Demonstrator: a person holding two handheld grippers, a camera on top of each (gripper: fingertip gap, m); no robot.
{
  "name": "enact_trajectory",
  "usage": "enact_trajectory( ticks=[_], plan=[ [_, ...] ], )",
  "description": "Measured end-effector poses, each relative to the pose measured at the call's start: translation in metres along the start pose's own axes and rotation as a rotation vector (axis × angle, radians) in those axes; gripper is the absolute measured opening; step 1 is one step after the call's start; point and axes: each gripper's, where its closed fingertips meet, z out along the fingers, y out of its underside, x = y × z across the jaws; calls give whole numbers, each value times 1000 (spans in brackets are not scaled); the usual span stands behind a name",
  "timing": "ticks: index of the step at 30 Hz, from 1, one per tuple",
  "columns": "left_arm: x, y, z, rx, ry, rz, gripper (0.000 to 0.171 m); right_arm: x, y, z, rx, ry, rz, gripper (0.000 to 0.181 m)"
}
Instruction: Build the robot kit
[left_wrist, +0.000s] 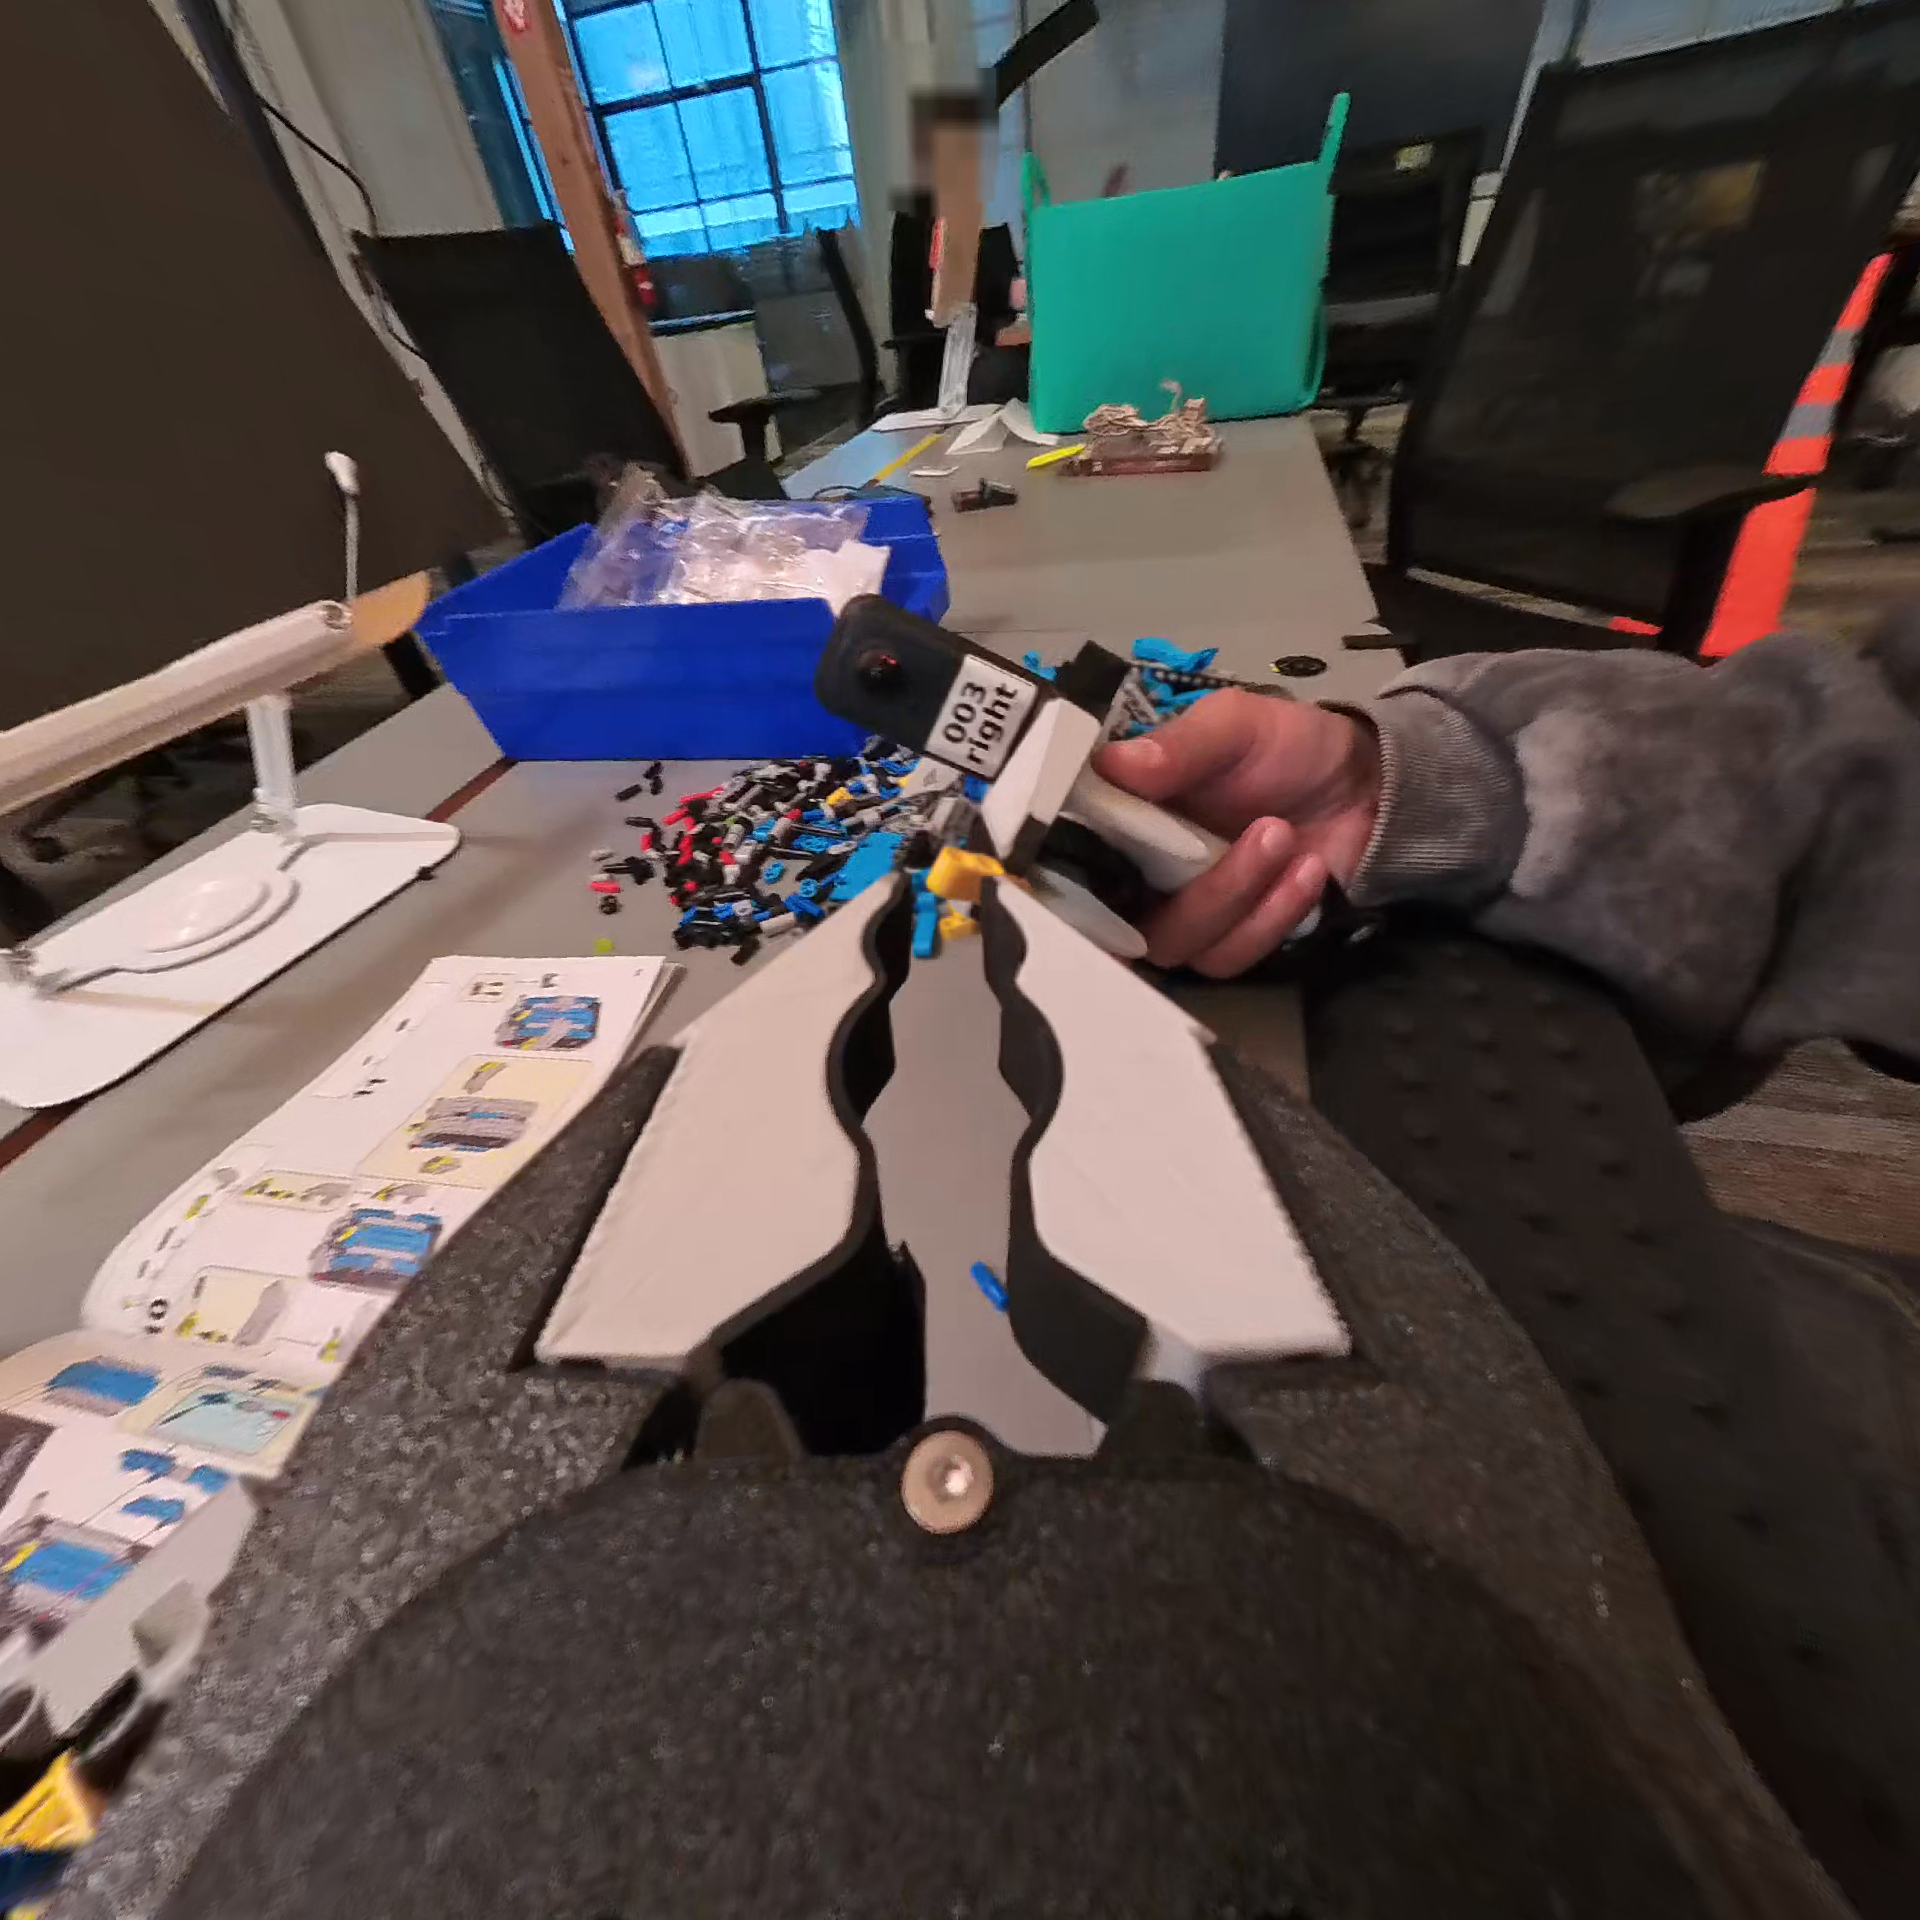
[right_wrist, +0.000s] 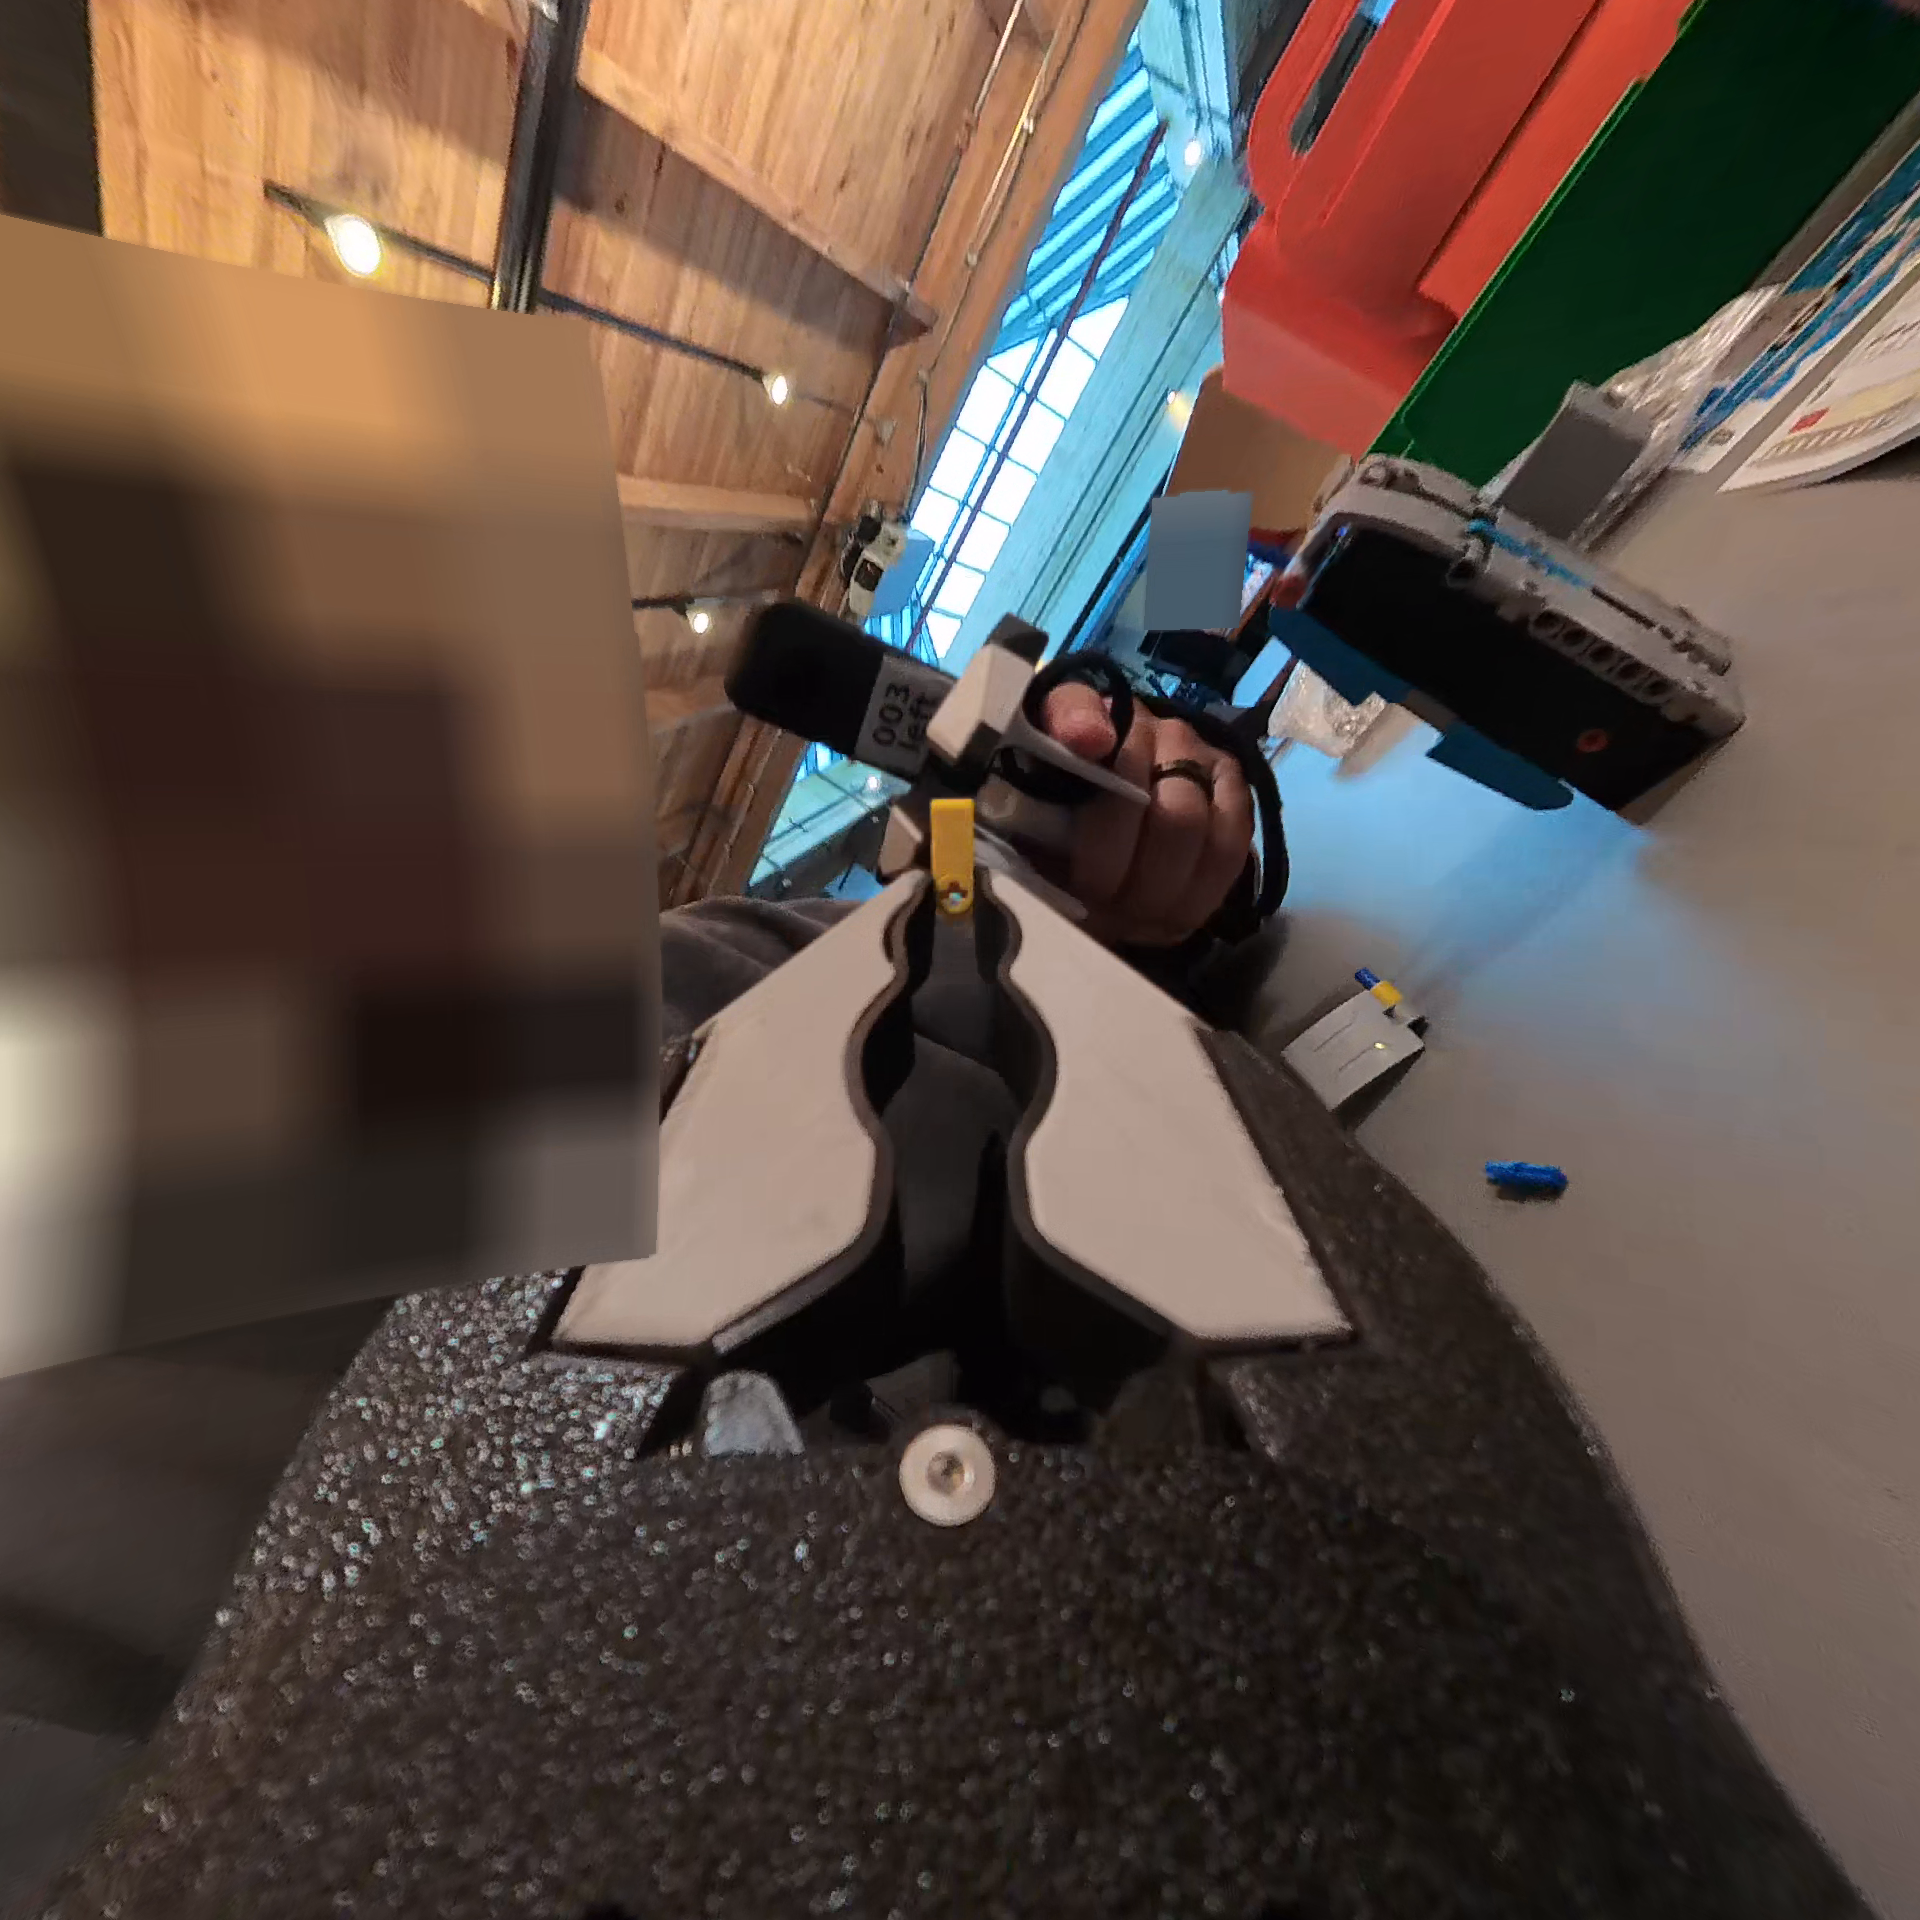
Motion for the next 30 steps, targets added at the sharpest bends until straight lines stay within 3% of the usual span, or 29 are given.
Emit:
enact_trajectory(
  ticks=[1, 7, 13, 16, 19, 21, 24, 26, 30],
  plan=[
    [0, 1, 1, -7, 5, 3, 12, 0, 3, 2, -16, 2, -2, 7],
    [0, 8, 4, -33, -2, 9, 10, 4, 20, 13, -116, 47, -53, 7],
    [-7, 12, 0, -66, 0, 0, 11, 17, 10, 2, -83, 182, -146, 7],
    [5, 60, 2, -330, 102, -14, 16, 38, 5, -12, -137, 459, -379, 6],
    [20, 110, -1, -573, 164, -9, 23, 55, 6, -27, -296, 738, -711, 7],
    [21, 118, 1, -614, 138, -17, 23, 69, 19, -37, -471, 843, -850, 7],
    [12, 129, 3, -667, 67, -58, 23, 82, 35, -43, -560, 857, -816, 7],
    [4, 131, 5, -658, 32, -53, 23, 83, 39, -41, -577, 834, -798, 7],
    [17, 87, 15, -418, 140, -180, 21, 67, 43, -25, -515, 702, -731, 7]
  ],
)
